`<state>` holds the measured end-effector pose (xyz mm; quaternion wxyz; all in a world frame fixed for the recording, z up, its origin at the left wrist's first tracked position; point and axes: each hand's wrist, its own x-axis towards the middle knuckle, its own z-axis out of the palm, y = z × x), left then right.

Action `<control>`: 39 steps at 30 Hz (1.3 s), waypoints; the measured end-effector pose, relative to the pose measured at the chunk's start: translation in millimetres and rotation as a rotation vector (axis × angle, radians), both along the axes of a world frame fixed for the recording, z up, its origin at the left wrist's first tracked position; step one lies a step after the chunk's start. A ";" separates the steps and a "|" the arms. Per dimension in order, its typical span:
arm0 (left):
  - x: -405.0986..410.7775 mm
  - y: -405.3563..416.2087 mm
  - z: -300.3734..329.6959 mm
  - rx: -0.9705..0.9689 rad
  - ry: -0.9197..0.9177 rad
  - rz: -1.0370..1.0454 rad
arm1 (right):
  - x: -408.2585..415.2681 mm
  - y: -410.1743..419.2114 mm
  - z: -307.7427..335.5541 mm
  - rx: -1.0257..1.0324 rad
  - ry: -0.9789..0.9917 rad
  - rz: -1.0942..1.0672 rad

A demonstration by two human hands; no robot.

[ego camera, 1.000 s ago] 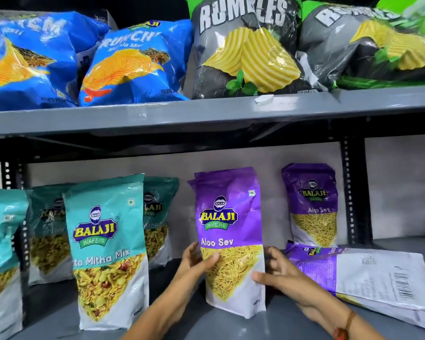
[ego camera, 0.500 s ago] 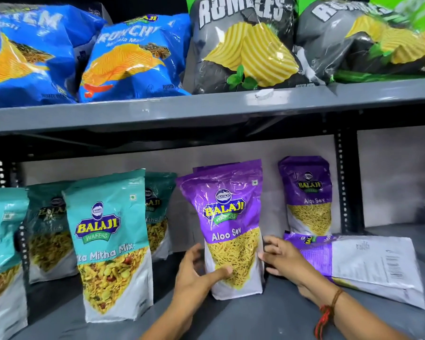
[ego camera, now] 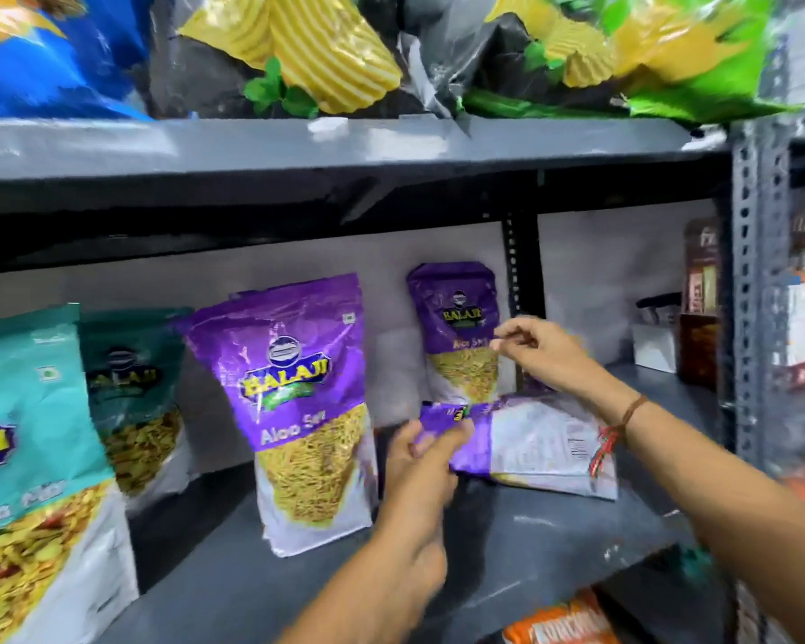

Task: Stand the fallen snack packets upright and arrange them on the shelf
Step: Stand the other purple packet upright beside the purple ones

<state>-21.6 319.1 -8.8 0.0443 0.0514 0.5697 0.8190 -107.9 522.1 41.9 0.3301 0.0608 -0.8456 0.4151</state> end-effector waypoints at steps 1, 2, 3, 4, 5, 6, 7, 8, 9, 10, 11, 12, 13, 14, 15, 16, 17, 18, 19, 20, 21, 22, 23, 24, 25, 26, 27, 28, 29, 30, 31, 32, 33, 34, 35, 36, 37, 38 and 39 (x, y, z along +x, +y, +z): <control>1.1 12.3 -5.5 0.004 -0.102 -0.061 | -8.2 20.1 -1.5 0.091 -0.082 -0.021; 1.8 22.4 -10.8 -0.007 -0.187 -0.112 | -16.4 39.4 -5.7 0.178 -0.195 -0.042; 1.6 31.4 -15.3 -0.017 -0.254 -0.149 | -23.5 54.7 -10.3 0.247 -0.325 -0.055; 0.9 40.9 -19.5 -0.015 -0.301 -0.164 | -29.8 68.7 -15.4 0.309 -0.458 -0.051; -1.3 52.5 -23.2 -0.001 -0.329 -0.155 | -34.3 79.7 -19.2 0.392 -0.587 -0.033; -4.2 62.6 -25.1 0.018 -0.343 -0.138 | -36.7 85.3 -21.4 0.452 -0.696 0.015; -6.9 71.0 -25.8 0.037 -0.348 -0.121 | -37.1 86.5 -22.2 0.510 -0.783 0.089; -10.2 80.3 -26.1 0.052 -0.348 -0.097 | -37.3 86.3 -22.3 0.496 -0.870 0.205; -14.3 88.5 -26.8 0.056 -0.347 -0.068 | -38.0 87.3 -24.9 0.341 -0.948 0.328; -18.3 94.5 -27.5 0.051 -0.346 -0.042 | -37.8 87.3 -27.5 0.167 -1.000 0.441; -21.9 100.2 -27.7 0.047 -0.348 -0.020 | -37.0 85.8 -28.5 0.077 -1.017 0.537; -24.6 105.6 -28.0 0.042 -0.348 0.001 | -36.5 87.8 -30.7 0.079 -0.987 0.586; -25.9 110.7 -28.7 0.040 -0.338 0.026 | -33.0 90.5 -32.5 0.086 -0.926 0.590; -25.9 114.0 -28.8 0.040 -0.315 0.059 | -29.2 93.5 -33.4 0.087 -0.854 0.575; -26.0 115.3 -28.1 0.042 -0.279 0.090 | -26.8 96.2 -34.3 0.080 -0.776 0.564; -26.9 115.4 -25.8 0.047 -0.228 0.114 | -24.5 98.8 -33.2 0.055 -0.700 0.577; -29.1 114.6 -22.5 0.044 -0.167 0.135 | -22.6 100.2 -31.8 0.009 -0.627 0.592; -32.3 113.9 -16.9 0.032 -0.105 0.154 | -21.3 101.5 -30.2 -0.052 -0.551 0.620; -35.8 113.1 -9.9 0.017 -0.046 0.174 | -18.4 100.5 -27.8 -0.134 -0.474 0.660; -40.3 112.7 -1.8 -0.001 0.015 0.196 | -16.4 99.8 -24.9 -0.206 -0.396 0.707; -46.1 112.6 6.1 -0.020 0.086 0.216 | -13.8 97.5 -22.0 -0.275 -0.321 0.742; -52.2 112.0 13.2 -0.035 0.161 0.235 | -12.0 95.1 -20.1 -0.330 -0.250 0.757; -60.4 111.6 18.9 -0.043 0.230 0.252 | -9.4 91.8 -18.4 -0.376 -0.182 0.751; -69.3 110.4 22.2 -0.051 0.289 0.263 | -9.3 89.3 -19.6 -0.405 -0.122 0.734; -78.6 109.4 23.6 -0.073 0.344 0.271 | -9.6 86.6 -22.3 -0.425 -0.074 0.716; -87.6 107.5 22.8 -0.108 0.394 0.284 | -12.1 85.1 -27.5 -0.430 -0.043 0.692; -95.3 105.3 18.7 -0.149 0.433 0.297 | -13.6 83.0 -34.2 -0.436 -0.029 0.663; -102.6 102.8 12.0 -0.192 0.457 0.301 | -15.9 81.7 -43.3 -0.435 -0.025 0.632; -108.5 100.0 2.7 -0.232 0.471 0.292 | -17.5 80.4 -53.6 -0.426 -0.034 0.606; -113.5 97.1 -7.6 -0.262 0.474 0.274 | -19.1 80.1 -64.2 -0.407 -0.052 0.582; -117.5 93.9 -17.4 -0.282 0.467 0.255 | -19.5 79.4 -73.1 -0.391 -0.071 0.563; -121.2 90.2 -25.5 -0.296 0.450 0.240 | -19.7 79.4 -79.9 -0.381 -0.085 0.544; -124.5 86.9 -30.2 -0.300 0.426 0.221 | -19.4 79.9 -84.4 -0.382 -0.089 0.524; -127.0 84.0 -31.8 -0.296 0.401 0.189 | -18.9 80.6 -86.5 -0.373 -0.081 0.484; -128.5 82.0 -30.8 -0.287 0.375 0.143 | -18.0 80.5 -87.1 -0.349 -0.062 0.412; -129.7 80.1 -28.9 -0.271 0.344 0.092 | -16.0 79.7 -88.2 -0.317 -0.041 0.309; -129.8 78.7 -26.3 -0.248 0.301 0.051 | -11.5 77.7 -90.4 -0.301 -0.009 0.203; -129.5 76.9 -23.5 -0.223 0.244 0.028 | -5.0 74.4 -93.3 -0.309 0.041 0.125; -130.2 76.6 -21.7 -0.195 0.185 0.026 | 0.9 71.0 -97.6 -0.318 0.084 0.087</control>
